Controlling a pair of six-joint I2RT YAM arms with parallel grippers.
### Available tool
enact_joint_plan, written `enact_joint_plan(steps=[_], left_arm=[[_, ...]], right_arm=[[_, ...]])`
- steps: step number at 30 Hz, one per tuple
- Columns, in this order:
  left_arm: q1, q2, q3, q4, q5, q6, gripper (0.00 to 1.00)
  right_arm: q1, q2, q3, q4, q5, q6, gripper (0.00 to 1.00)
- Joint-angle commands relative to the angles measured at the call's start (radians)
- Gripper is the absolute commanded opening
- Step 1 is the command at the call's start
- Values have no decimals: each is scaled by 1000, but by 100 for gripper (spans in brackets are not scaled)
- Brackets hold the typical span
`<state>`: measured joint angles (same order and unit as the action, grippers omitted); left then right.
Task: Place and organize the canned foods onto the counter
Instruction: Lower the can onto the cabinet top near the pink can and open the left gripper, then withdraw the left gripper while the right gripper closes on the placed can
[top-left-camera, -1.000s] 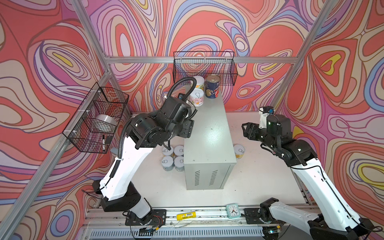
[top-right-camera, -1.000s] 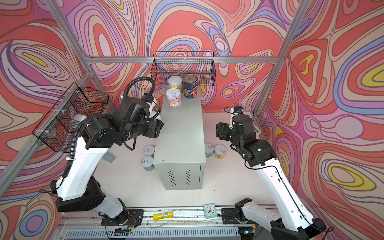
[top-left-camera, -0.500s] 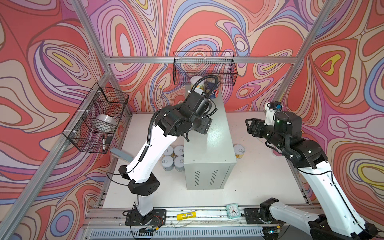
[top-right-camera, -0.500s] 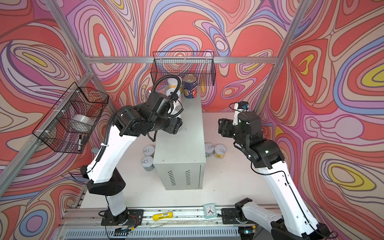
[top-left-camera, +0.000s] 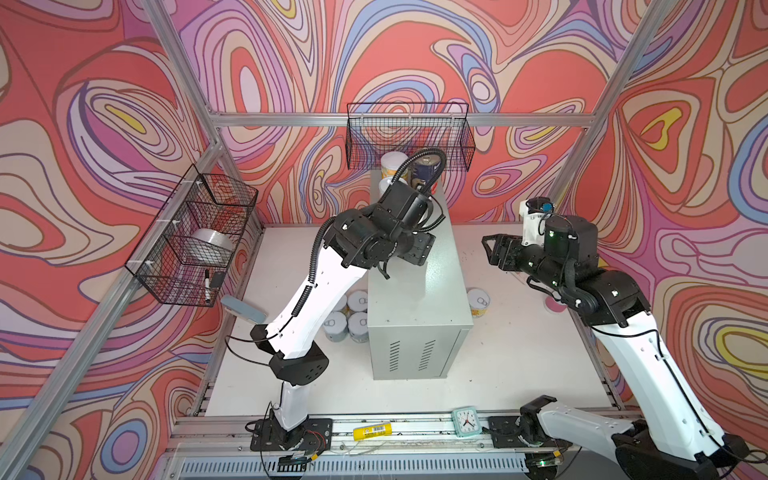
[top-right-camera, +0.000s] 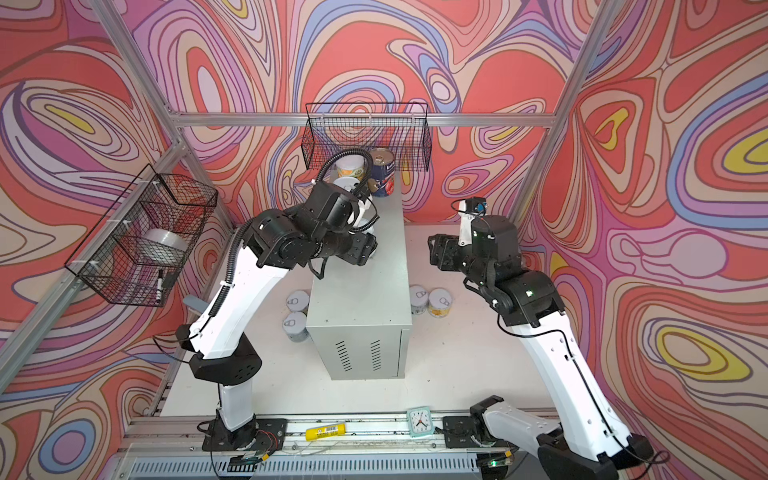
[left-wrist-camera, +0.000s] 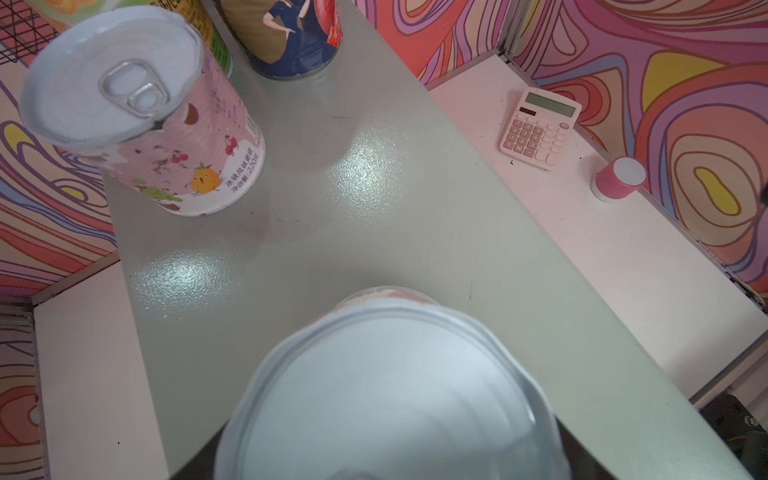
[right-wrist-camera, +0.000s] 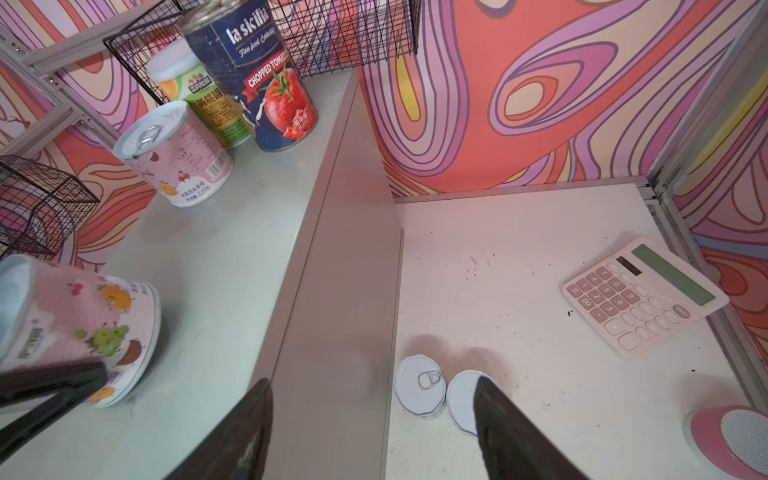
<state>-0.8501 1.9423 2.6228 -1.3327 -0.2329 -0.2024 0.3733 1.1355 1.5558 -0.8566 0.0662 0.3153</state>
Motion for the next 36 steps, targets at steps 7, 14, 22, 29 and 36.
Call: enact_joint_plan(steps=[7, 14, 22, 29, 36], left_arm=[[-1, 33, 30, 71, -13, 37, 60], [6, 31, 31, 121, -32, 57, 100], [18, -56, 47, 227, -87, 103, 100], [40, -250, -70, 284, -102, 94, 98], [122, -519, -429, 373, -52, -1, 98]], right_arm=[[-4, 6, 30, -30, -85, -19, 79], [-4, 10, 32, -17, -142, -29, 82], [8, 20, 54, 14, -269, -67, 79], [166, 71, 119, 7, -201, -113, 80], [304, 156, 188, 11, -80, -141, 84]])
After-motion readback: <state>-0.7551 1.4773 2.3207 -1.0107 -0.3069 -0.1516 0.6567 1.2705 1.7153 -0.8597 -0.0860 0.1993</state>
